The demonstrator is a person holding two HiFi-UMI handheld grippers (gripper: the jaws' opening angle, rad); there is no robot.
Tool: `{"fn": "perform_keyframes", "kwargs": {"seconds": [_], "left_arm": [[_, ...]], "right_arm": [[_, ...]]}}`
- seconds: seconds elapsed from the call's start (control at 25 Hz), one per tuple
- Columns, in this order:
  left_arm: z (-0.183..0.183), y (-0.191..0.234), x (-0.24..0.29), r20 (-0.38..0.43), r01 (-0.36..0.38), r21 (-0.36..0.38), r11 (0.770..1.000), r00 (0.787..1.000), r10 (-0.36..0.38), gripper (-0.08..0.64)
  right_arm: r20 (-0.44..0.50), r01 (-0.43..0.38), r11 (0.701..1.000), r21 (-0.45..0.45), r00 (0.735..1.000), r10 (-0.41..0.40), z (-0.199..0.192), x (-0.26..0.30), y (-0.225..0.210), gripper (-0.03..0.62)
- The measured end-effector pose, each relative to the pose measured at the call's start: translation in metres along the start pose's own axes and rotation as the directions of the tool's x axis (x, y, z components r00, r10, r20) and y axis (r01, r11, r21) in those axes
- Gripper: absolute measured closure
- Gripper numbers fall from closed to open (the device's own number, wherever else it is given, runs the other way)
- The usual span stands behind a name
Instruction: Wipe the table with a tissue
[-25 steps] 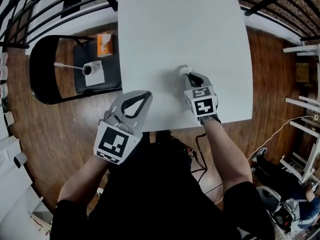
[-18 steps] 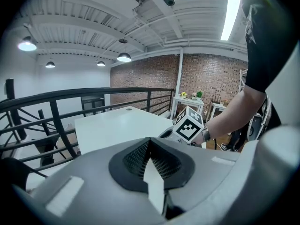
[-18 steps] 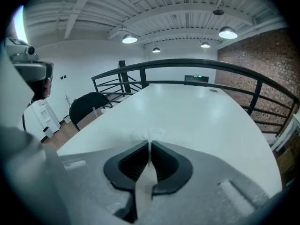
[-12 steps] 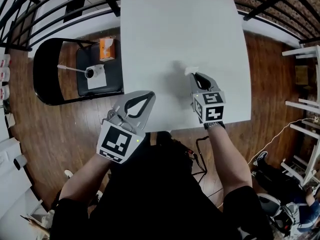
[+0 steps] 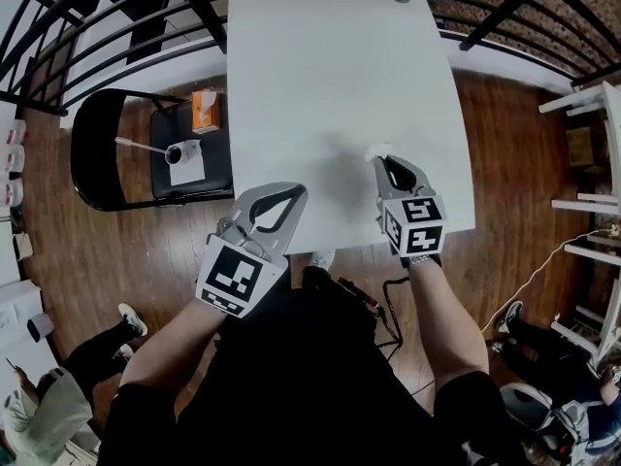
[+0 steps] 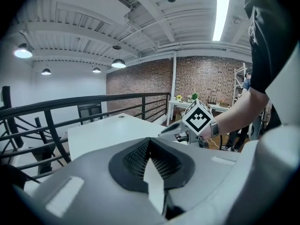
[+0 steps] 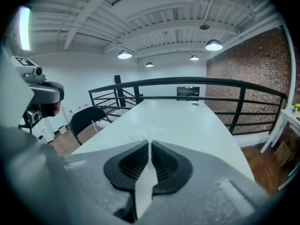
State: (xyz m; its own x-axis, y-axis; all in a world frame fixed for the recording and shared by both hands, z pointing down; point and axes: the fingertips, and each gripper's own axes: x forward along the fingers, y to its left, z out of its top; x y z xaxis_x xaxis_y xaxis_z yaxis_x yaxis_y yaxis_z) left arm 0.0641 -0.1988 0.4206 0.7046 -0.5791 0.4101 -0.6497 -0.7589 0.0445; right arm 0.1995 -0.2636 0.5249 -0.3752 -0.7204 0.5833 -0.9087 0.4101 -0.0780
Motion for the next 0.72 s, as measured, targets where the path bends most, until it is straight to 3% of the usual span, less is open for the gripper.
{"fn": "perform_keyframes", "kwargs": {"seconds": [0.72], "left_arm": [[0.02,-0.064,-0.028,0.064,-0.068,0.042,0.997,0.996,0.065,0.545]], "right_arm": [[0.165,-0.059,0.998,-0.026,0.984,0.063,0.013,-0.107,0.028,0.586]]}}
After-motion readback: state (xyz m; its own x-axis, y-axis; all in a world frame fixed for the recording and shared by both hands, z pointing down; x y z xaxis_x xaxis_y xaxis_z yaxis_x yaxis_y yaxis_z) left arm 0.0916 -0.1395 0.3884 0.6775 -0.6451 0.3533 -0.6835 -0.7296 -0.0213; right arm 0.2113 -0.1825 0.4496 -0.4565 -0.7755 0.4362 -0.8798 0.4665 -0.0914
